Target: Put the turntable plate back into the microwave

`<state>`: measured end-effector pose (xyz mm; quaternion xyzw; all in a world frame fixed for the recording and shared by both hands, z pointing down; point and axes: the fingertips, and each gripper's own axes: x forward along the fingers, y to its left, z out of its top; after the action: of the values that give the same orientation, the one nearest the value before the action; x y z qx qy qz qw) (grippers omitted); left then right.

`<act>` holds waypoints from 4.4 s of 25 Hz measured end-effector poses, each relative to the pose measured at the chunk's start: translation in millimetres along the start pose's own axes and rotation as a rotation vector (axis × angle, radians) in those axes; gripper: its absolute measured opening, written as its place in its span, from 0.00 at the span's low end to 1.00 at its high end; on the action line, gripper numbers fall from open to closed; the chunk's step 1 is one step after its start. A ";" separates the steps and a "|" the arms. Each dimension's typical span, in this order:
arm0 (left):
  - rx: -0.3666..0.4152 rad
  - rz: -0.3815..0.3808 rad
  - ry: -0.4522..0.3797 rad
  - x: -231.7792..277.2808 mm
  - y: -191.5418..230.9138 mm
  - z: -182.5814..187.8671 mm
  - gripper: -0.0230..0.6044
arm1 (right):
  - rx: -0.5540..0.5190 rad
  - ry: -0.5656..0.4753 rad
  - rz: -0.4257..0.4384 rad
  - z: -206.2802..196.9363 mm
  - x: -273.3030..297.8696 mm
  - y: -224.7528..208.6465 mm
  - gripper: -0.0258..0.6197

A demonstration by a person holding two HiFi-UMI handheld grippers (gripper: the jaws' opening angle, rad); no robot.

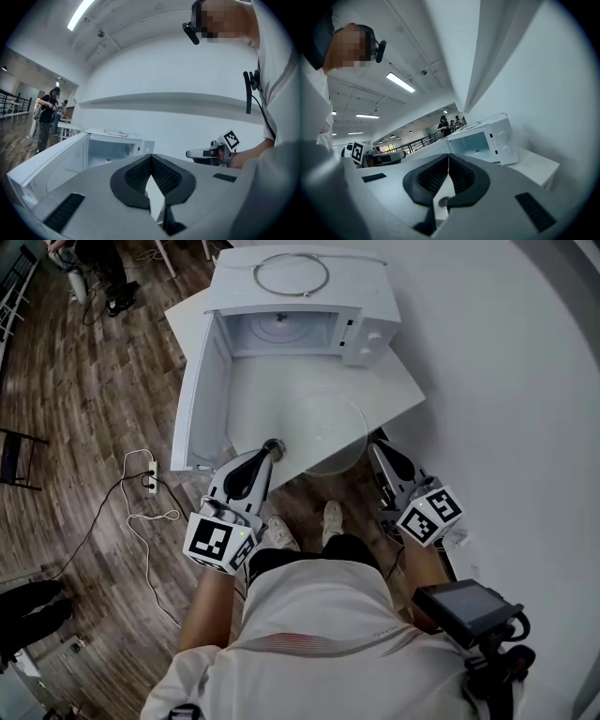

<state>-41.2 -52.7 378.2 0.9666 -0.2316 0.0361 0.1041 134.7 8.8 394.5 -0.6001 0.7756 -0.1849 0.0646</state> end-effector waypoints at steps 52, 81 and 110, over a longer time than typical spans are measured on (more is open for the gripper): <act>-0.154 0.092 0.252 39.5 -0.2 -104.8 0.05 | 1.153 0.118 0.237 -247.5 58.9 -114.3 0.08; -0.113 0.026 0.119 3.4 25.2 -64.6 0.05 | 1.104 -0.115 0.222 -157.9 107.0 -73.3 0.08; -0.121 0.169 0.113 56.9 67.8 -49.7 0.05 | 1.179 -0.071 0.191 -121.9 293.6 -132.1 0.08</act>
<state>-22.5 -125.9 445.9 0.9320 -0.3077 0.0851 0.1719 135.5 -274.0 590.9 -0.3965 0.5901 -0.5573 0.4289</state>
